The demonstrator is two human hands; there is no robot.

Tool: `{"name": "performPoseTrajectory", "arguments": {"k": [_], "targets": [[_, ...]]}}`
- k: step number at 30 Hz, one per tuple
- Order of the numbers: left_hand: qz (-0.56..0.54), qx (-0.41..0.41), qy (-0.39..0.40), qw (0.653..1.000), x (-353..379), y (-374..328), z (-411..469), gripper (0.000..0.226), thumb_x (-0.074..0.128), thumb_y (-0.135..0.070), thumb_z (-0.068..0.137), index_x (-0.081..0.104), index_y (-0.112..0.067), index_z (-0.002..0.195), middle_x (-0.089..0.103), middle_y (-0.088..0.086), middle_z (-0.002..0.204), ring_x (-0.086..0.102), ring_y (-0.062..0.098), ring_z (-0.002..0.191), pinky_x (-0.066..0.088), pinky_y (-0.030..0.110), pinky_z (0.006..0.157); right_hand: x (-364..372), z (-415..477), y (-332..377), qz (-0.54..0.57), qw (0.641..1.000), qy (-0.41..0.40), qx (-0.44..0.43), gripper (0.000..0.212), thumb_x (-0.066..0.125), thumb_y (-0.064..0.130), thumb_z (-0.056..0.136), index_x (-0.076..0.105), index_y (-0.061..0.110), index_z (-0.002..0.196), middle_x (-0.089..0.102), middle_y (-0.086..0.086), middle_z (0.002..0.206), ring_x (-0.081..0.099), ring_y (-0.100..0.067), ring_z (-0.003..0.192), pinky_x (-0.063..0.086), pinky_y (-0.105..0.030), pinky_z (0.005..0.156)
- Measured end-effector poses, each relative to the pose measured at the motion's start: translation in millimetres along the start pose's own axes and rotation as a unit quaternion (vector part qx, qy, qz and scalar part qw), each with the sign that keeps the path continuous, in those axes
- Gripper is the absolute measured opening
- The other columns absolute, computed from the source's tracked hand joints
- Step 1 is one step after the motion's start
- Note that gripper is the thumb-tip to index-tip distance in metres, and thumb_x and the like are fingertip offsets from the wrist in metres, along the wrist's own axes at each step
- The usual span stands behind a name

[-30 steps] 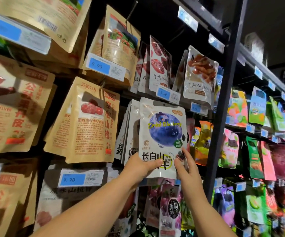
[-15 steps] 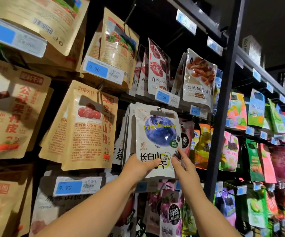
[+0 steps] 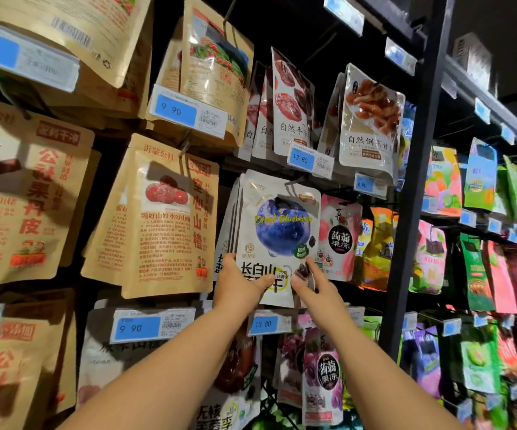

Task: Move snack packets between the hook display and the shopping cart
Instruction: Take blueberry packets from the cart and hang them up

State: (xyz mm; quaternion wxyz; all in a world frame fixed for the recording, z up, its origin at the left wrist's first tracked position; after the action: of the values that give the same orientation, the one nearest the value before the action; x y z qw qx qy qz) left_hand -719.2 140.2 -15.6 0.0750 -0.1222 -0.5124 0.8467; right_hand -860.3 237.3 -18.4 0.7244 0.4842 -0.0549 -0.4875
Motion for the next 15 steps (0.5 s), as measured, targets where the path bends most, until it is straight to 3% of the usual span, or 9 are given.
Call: {"name": "performPoseTrajectory", "arguments": {"k": [3,7,12,15], "targets": [[0.013,0.000,-0.014,1.000,-1.7,2.5,-2.8,0.086,0.081,-0.033,0.072,0.030,-0.017,0.139,0.052,0.008,0.131,0.054,0.027,0.114,0.047,0.044,0.096,5.7,0.4,-2.0,-0.018,1.000,-0.006,0.005,0.068,0.058,0.047,0.093,0.025,0.039,0.152,0.038,-0.004,0.152,0.039,-0.022,0.137,0.035,-0.028,0.092],[0.049,0.068,-0.042,0.996,-1.8,1.4,-14.0,0.092,0.078,-0.025,0.076,0.019,-0.021,0.146,0.027,0.007,0.147,0.036,0.025,0.130,0.036,0.039,0.107,8.7,-2.0,-5.5,-0.029,0.999,-0.023,-0.002,0.070,0.059,0.043,0.093,0.023,0.036,0.153,0.039,-0.006,0.149,0.041,-0.023,0.135,0.034,-0.028,0.093],[0.134,0.162,-0.018,0.977,6.7,3.5,-30.1,0.083,0.068,-0.020,0.086,0.015,-0.026,0.151,0.004,0.000,0.159,0.002,0.019,0.145,0.007,0.030,0.117,8.2,-17.0,-14.1,-0.043,0.997,-0.051,-0.026,0.069,0.059,0.042,0.093,0.025,0.034,0.153,0.034,-0.002,0.154,0.034,-0.017,0.139,0.032,-0.033,0.107],[0.173,0.205,-0.032,0.963,14.3,10.1,-40.5,0.074,0.066,-0.018,0.086,0.026,-0.020,0.148,0.008,0.003,0.159,-0.003,0.019,0.146,-0.001,0.026,0.115,4.4,-34.9,-20.8,-0.045,0.995,-0.076,-0.038,0.065,0.060,0.038,0.093,0.029,0.036,0.150,0.036,0.001,0.149,0.047,-0.008,0.119,0.038,-0.028,0.101]]}}
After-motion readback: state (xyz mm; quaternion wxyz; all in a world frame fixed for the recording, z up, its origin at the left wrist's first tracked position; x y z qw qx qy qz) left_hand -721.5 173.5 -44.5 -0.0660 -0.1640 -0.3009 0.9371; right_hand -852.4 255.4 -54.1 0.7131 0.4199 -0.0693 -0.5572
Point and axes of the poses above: each hand's wrist, its own z-axis towards the middle knuckle, its own x-axis out of the palm, y = z × x, the point moved 2 cm from there along z, towards the middle knuckle
